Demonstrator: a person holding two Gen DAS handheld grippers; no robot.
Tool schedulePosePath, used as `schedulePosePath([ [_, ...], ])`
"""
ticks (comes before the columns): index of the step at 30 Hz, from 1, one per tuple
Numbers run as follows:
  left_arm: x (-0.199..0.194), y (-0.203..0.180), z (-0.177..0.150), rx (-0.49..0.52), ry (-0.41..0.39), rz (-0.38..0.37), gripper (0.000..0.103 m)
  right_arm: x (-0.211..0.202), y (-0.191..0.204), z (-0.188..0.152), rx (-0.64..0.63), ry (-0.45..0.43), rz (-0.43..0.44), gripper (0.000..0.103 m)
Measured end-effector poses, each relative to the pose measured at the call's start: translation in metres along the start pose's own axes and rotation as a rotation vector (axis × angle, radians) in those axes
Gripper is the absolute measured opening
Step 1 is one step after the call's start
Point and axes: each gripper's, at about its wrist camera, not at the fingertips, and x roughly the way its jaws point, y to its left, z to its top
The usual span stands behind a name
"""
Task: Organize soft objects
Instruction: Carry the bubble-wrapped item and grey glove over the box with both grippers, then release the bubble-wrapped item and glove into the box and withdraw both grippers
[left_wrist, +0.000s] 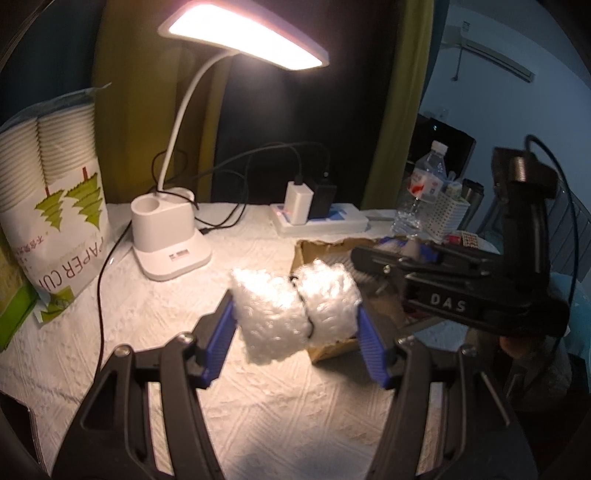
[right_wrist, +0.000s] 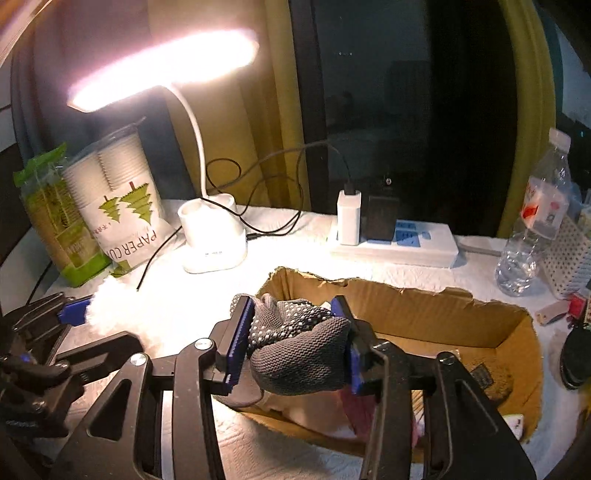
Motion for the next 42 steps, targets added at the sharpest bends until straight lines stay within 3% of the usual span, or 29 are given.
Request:
schedulePosePath([
  [1,0.001,-0.001,0.001,0.000,-0.001,0.002,0.062,0.001,-0.002,0.000,0.006,0.006,0.003,0.054],
  [3,0.002,-0.004,0.002,0.001,-0.004,0.006,0.062,-0.003,-0.005,0.000,0.014,-0.007,0.006,0.070],
  [5,0.002,-0.009,0.003,0.007,-0.008,0.010,0.062,-0.009,-0.009,0.000,0.015,-0.026,-0.005,0.073],
  [25,0.030,-0.104,0.010,0.060,0.011,-0.029,0.062,-0.102,-0.107,-0.040,0.109,-0.111,-0.116,0.073],
  [42,0.102,-0.169,0.030,0.112,0.064,-0.059,0.062,-0.107,-0.182,-0.063,0.195,-0.107,-0.122,0.073],
])
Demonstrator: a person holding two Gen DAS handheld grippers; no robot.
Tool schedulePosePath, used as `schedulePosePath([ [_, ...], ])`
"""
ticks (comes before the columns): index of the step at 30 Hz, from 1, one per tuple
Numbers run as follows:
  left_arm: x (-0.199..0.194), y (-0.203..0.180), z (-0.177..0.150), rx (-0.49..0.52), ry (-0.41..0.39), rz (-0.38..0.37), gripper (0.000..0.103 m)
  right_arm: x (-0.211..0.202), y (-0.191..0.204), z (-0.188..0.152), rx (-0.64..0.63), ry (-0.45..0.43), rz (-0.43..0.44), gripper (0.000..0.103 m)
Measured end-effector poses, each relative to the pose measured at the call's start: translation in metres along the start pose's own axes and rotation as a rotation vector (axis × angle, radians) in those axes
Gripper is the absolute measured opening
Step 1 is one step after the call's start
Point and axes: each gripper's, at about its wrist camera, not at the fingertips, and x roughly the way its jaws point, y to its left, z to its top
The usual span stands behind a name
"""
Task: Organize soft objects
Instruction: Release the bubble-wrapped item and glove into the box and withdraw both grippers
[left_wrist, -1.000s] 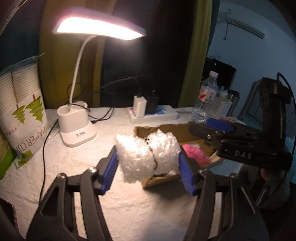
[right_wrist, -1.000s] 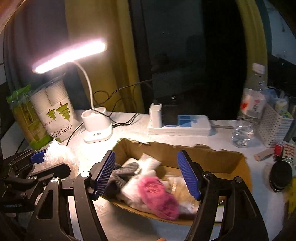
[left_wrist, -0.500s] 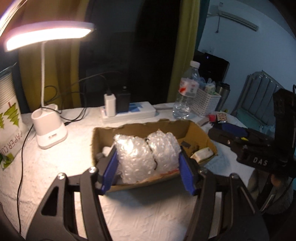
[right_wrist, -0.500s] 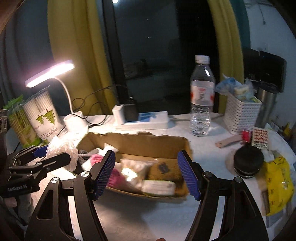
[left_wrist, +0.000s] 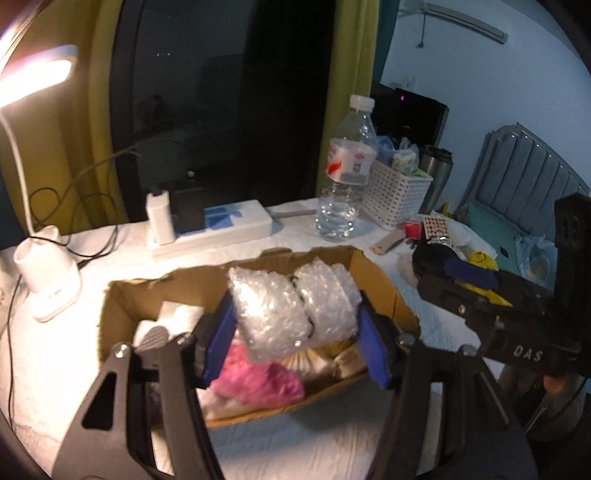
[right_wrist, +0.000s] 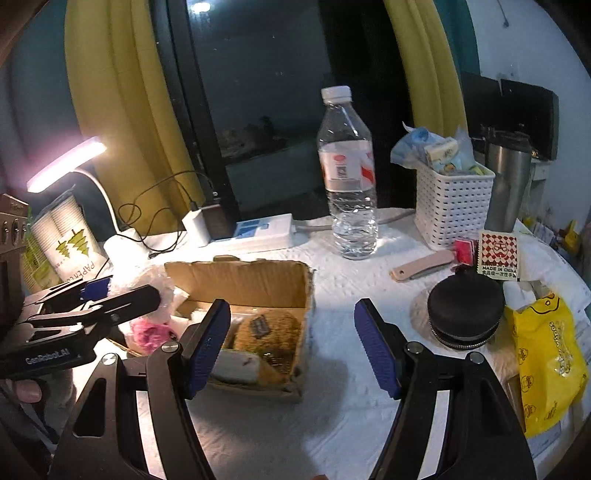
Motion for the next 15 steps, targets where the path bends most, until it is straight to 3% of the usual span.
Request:
schedulePosePath([
  [6,0.029,-0.008,0.004,0.007,0.040,-0.005,0.065,0.005,-0.014,0.000,0.015,0.005,-0.011,0.073],
  [7,0.032,-0.009,0.004,0.009,0.041,-0.005,0.069,0.005,-0.015,0.000,0.016,0.006,-0.013,0.073],
  [10,0.040,-0.013,0.004,0.019,0.050,-0.006,0.094,0.007,-0.019,0.000,0.024,0.007,-0.015,0.073],
  [15,0.039,-0.015,0.004,0.022,0.048,-0.019,0.098,0.006,-0.020,0.000,0.027,0.002,-0.022,0.073],
])
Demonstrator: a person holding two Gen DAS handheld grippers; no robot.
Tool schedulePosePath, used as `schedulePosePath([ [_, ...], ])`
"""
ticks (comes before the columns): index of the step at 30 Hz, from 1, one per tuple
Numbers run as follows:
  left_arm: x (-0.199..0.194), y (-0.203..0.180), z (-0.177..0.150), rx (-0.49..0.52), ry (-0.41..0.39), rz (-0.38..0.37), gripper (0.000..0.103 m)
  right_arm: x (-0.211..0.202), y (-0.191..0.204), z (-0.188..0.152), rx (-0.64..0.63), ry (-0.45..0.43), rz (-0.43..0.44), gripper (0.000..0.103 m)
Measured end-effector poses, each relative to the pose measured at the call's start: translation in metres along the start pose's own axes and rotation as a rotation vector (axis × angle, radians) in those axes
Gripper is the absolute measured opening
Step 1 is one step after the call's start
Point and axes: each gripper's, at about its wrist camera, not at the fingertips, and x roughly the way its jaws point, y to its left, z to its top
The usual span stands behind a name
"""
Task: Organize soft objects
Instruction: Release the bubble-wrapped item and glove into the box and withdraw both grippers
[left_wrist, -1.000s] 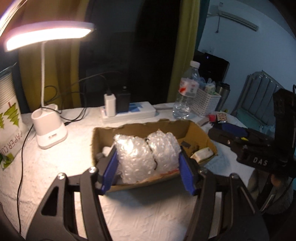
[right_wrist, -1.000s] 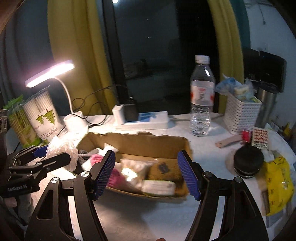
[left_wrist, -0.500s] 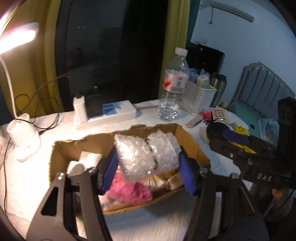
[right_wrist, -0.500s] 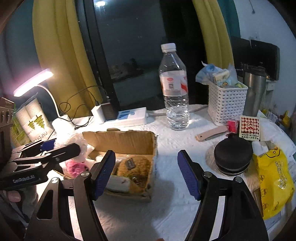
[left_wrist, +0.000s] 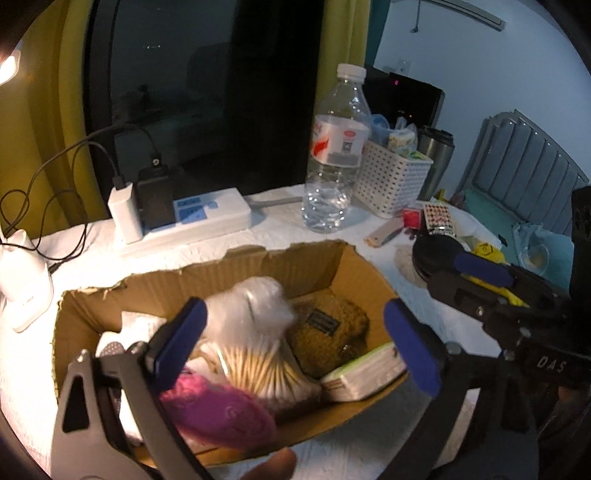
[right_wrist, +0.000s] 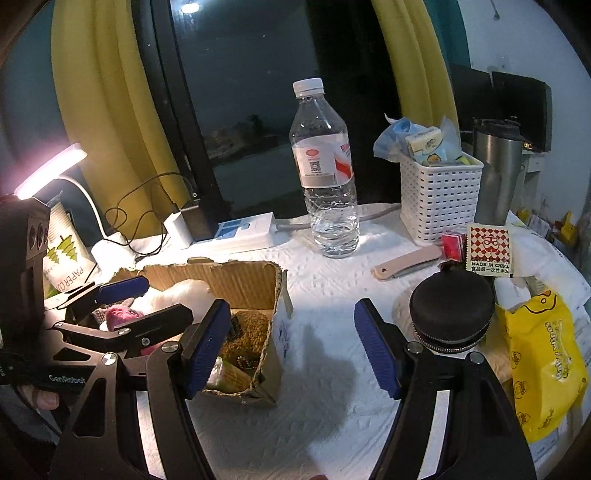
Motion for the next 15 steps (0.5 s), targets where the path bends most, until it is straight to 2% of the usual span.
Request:
schedulePosePath([
  [15,-0.055,0.017,-0.004,-0.023,-0.076,0.055,0.098,-0.028,0.025,0.002,-0.034,-0.033,-0.026,0.073],
])
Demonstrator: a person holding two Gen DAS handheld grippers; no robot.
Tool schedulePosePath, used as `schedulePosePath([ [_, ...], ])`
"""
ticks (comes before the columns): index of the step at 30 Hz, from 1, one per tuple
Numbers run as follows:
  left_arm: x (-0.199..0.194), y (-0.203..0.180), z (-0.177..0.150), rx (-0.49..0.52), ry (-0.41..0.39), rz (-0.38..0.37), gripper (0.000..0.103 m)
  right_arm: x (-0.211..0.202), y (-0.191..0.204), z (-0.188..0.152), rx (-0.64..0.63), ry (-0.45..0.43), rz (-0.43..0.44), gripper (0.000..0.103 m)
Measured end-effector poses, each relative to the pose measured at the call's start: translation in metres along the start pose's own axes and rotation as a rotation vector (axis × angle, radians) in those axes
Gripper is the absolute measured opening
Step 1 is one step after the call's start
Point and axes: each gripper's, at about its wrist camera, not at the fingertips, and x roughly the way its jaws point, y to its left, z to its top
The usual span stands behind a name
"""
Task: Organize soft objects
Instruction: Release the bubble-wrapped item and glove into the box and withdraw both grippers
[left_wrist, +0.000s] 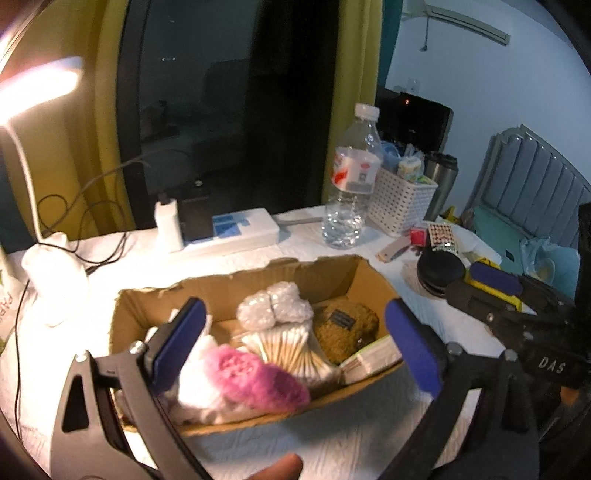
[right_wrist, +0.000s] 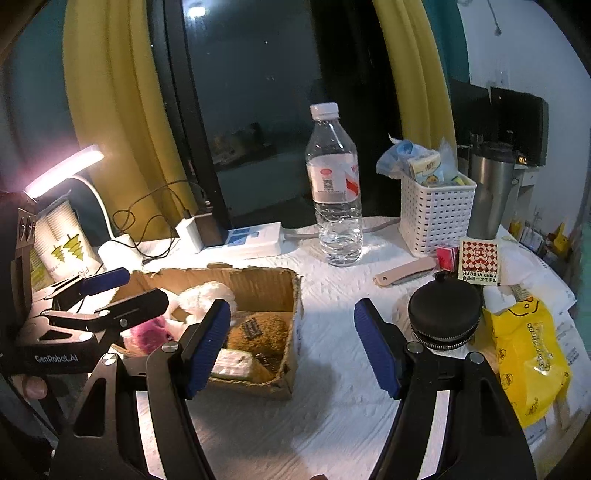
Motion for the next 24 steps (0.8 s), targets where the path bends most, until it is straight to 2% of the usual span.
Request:
schedulePosePath([
  [24,-0.114,0.027,-0.028,-0.001,-0.101,0.052,0.098,-0.067,0.077,-0.008,-0.081,-0.064,0.007,0.073],
])
